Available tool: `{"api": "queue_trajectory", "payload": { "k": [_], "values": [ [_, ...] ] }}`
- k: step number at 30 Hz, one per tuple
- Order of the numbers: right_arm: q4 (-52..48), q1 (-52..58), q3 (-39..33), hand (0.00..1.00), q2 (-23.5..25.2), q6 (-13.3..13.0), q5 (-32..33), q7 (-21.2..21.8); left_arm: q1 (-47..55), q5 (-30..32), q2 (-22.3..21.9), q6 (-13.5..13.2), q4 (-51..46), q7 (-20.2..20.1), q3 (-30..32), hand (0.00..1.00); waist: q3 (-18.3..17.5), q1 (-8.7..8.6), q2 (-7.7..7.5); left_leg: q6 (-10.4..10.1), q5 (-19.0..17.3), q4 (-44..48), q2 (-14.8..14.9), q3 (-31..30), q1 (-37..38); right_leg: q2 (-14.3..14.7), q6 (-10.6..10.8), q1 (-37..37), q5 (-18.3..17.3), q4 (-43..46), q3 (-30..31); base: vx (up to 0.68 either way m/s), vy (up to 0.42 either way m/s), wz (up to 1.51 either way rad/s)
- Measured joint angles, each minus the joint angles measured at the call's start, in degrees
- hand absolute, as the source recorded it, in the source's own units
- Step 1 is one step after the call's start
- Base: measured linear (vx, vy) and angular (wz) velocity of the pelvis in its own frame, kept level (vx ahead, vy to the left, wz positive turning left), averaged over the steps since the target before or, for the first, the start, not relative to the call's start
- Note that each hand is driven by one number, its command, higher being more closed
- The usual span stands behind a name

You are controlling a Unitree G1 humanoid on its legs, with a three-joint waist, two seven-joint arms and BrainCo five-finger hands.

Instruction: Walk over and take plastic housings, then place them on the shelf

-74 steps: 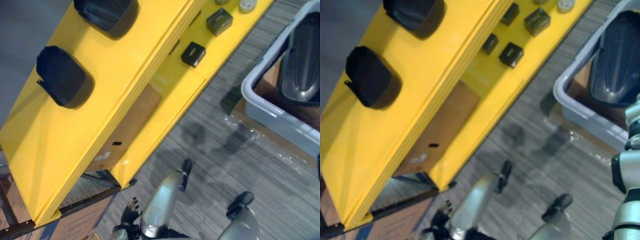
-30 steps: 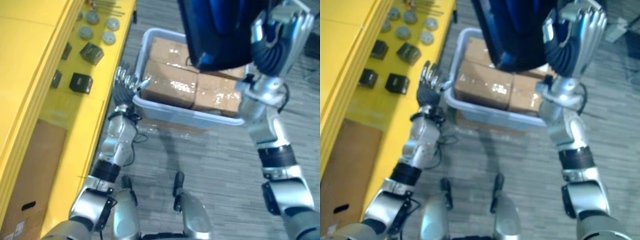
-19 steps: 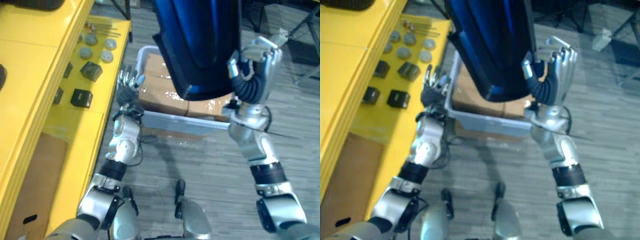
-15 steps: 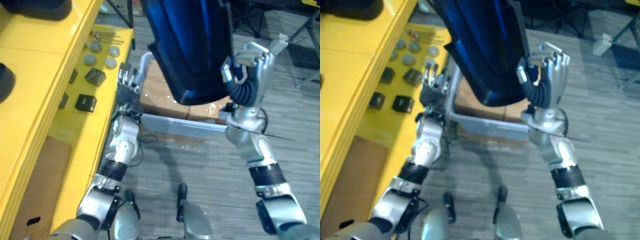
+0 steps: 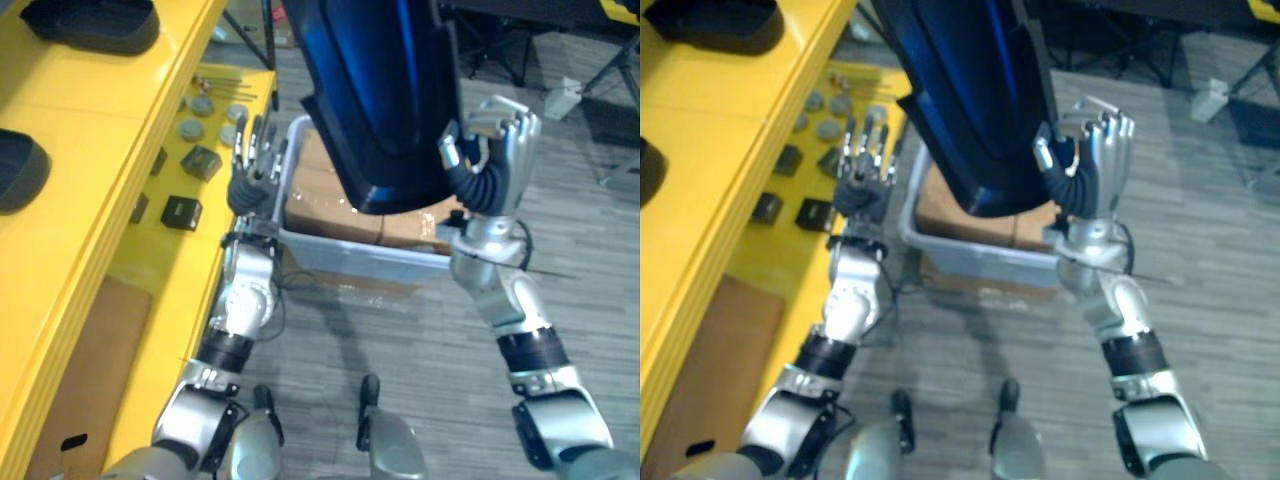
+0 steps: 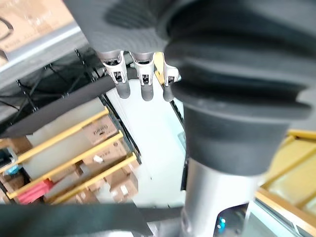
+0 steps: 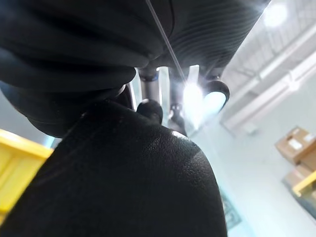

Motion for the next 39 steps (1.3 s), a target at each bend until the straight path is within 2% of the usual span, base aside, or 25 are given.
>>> {"api": "queue_trajectory", "payload": {
  "k": [6,10,13,15,19,23,25,26,27,29,33,34,36,39],
  "values": [
    [0.14,-0.09,1.93,1.0,0.0,0.71,0.06,0.05,0.85,1.23,-0.98,2.23,-2.99,-0.25,-3.85,0.0,0.0,0.17,0.01,0.08,0.04,-0.03,-0.13,-0.19,0.46,-0.19,0.06,0.66,0.03,-0.11,-0.4,-0.02,0.008,0.01],
    [1.75,-1.03,4.58,1.0,0.06,1.4,0.06,0.39,1.38,5.9,-1.22,4.67,-4.92,0.68,-5.97,0.0,0.01,0.3,0.03,0.12,0.07,-0.03,-0.19,-0.18,0.46,-0.19,0.09,0.62,0.06,-0.11,-0.44,0.0,0.0,0.0],
    [2.01,-1.79,5.23,1.0,0.19,1.79,0.08,1.51,1.38,12.31,-1.27,7.42,-5.97,4.04,-6.81,0.0,0.03,0.44,0.06,0.15,0.1,-0.04,-0.23,-0.18,0.47,-0.2,0.1,0.61,0.07,-0.11,-0.44,0.0,0.0,0.0],
    [2.14,-3.22,6.51,1.0,0.25,2.55,0.18,2.38,1.38,16.4,-1.15,10.17,-5.98,7.11,-7.23,0.0,0.06,0.47,0.12,0.15,0.11,-0.04,-0.25,-0.22,0.47,-0.19,0.1,0.62,0.08,-0.11,-0.44,0.0,0.0,0.0],
    [2.42,-4.91,8.1,1.0,0.86,3.08,1.49,3.94,1.39,18.61,-1.14,12.73,-5.91,9.23,-8.19,0.0,0.15,0.9,0.27,0.15,0.11,-0.02,-0.26,-0.28,0.46,-0.18,0.09,0.63,0.07,-0.11,-0.47,0.0,0.0,0.0],
    [4.16,-5.68,9.32,1.0,2.06,3.37,2.78,5.2,1.4,19.15,-1.14,13.36,-5.44,12.22,-8.32,0.0,0.32,1.19,0.64,0.15,0.11,0.1,-0.28,-0.75,0.47,-0.18,0.09,1.0,0.07,-0.12,-0.91,-0.01,0.003,0.05],
    [4.24,-5.26,10.63,1.0,2.77,3.37,3.76,5.62,1.45,19.23,-1.07,13.35,-4.84,14.3,-8.23,0.0,0.42,1.25,0.82,0.13,0.13,0.13,-0.31,-1.14,0.42,-0.17,0.08,1.16,0.06,-0.15,-1.15,-0.01,0.004,0.07],
    [4.16,-4.69,11.46,1.0,3.56,3.24,4.75,6.24,1.58,21.31,-1.02,13.2,-4.48,16.4,-8.24,0.0,0.42,1.35,0.82,0.12,0.13,0.16,-0.28,-1.22,0.38,-0.13,0.07,1.2,0.05,-0.19,-1.2,0.0,0.0,0.0],
    [4.16,-4.15,11.49,1.0,3.94,3.24,4.76,6.31,1.58,21.81,-1.03,13.02,-4.27,17.13,-8.29,1.0,0.42,1.41,0.82,0.12,0.12,0.16,-0.28,-1.26,0.37,-0.13,0.06,1.22,0.05,-0.21,-1.24,0.0,0.0,0.0],
    [4.09,-1.84,11.91,1.0,5.18,3.24,6.34,6.45,1.6,23.48,-1.03,11.96,-3.39,19.01,-8.29,1.0,0.42,1.61,0.82,0.12,0.12,0.19,-0.28,-1.39,0.23,-0.12,0.04,1.22,0.04,-0.29,-1.33,0.0,0.003,0.02],
    [3.4,4.7,12.22,1.0,7.81,3.13,9.84,6.84,1.73,23.52,-1.16,7.33,-2.76,21.81,-8.0,1.0,0.42,1.58,0.81,0.05,0.05,0.27,-0.17,-1.49,0.0,0.0,0.01,1.2,0.02,-0.54,-1.33,0.0,0.002,0.01],
    [3.21,5.71,12.22,1.0,8.13,2.97,9.96,6.87,1.78,23.53,-1.16,6.84,-2.63,22.23,-7.86,1.0,0.42,1.56,0.81,0.03,0.03,0.27,-0.13,-1.48,0.0,0.04,-0.03,1.2,-0.01,-0.57,-1.31,0.0,0.0,0.0],
    [1.33,9.54,12.67,1.0,8.81,1.65,10.29,7.9,2.9,23.51,-1.31,3.71,-2.57,22.45,-6.16,1.0,0.43,1.1,0.81,-0.07,-0.06,0.26,0.0,-1.41,0.01,0.18,-0.08,1.19,-0.04,-0.7,-1.24,0.0,0.0,0.0],
    [0.87,10.89,13.72,1.0,9.32,0.0,10.37,7.95,3.83,22.98,-1.34,1.72,-2.55,22.25,-5.37,1.0,0.43,0.53,0.8,-0.11,-0.1,0.26,0.09,-1.31,0.08,0.24,-0.11,1.19,-0.06,-0.71,-1.14,0.0,0.0,0.0]
  ]
}}
